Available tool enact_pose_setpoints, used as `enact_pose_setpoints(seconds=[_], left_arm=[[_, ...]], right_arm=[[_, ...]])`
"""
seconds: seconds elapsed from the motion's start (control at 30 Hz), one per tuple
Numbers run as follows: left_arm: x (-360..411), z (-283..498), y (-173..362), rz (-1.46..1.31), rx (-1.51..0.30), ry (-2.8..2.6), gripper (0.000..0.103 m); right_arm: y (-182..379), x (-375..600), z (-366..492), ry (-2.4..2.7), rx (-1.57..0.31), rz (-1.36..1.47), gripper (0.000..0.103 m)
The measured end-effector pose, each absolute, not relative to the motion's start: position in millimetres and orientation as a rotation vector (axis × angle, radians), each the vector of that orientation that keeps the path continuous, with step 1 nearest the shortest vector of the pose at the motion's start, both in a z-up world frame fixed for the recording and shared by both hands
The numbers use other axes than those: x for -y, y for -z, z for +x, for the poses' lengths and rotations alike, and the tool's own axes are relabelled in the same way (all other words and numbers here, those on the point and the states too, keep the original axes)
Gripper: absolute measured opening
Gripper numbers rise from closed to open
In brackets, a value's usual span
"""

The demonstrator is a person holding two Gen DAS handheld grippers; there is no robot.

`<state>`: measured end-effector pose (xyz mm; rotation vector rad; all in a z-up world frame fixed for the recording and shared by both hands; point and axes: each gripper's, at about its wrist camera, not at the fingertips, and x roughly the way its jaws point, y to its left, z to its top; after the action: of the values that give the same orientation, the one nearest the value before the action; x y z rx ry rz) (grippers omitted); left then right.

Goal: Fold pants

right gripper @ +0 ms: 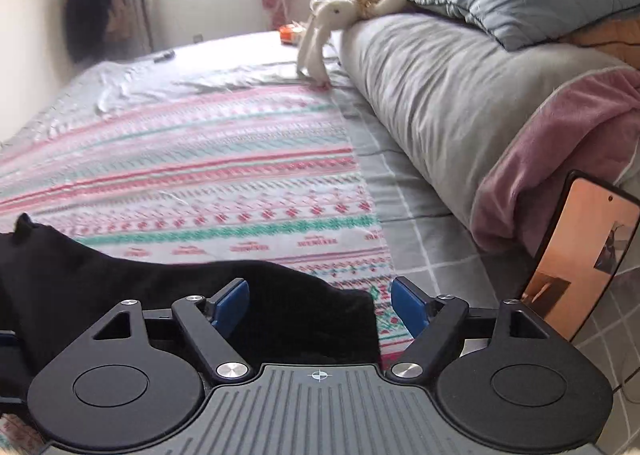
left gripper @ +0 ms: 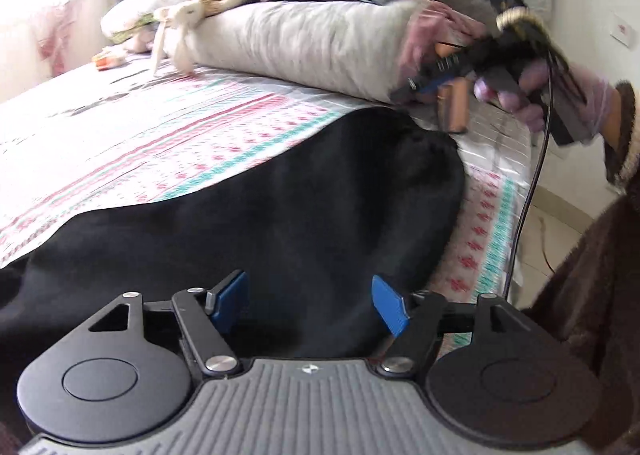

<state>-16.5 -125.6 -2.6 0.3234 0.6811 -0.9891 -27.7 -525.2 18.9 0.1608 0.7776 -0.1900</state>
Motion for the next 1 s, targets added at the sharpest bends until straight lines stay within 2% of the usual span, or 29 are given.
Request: enact_pose_setpoints(seconds=[0.1, 0.2, 0.23, 0.5, 0.63, 0.73, 0.9, 1.0], left_arm=[[128, -14, 8, 0.312, -0.727, 1.002, 0.092], [132, -18, 17, 0.372, -0.737, 1.014, 0.092], [133, -18, 20, 0.393, -0.741, 1.014, 0.092], [123, -15, 18, 0.373, -0.747, 1.008, 0.092], [120, -14, 16, 0.354, -0.769, 1.029, 0.092], [123, -15, 21, 0.366, -0.797, 1.042, 0.092], [124, -15, 25, 0.416, -0.800, 1.022, 0.092], [121, -12, 21, 0.408, -0.787, 0.984, 0.092]], right_arm=[[14, 546, -13, 0.214, -0.838, 0.239, 0.076], [33, 553, -8, 0.205, -0.853, 0.322, 0.033], [31, 551, -9, 0.227, -0.835, 0.310, 0.026], [-74, 510, -56, 0.217, -0.513, 0.224, 0.024], [-96, 513, -72, 0.279, -0.538, 0.269, 0.024], [-74, 523, -57, 0.332, -0.683, 0.255, 0.024], [19, 539, -3, 0.353, -0.921, 0.205, 0.025], [39, 555, 3, 0.375, -0.927, 0.320, 0.035]])
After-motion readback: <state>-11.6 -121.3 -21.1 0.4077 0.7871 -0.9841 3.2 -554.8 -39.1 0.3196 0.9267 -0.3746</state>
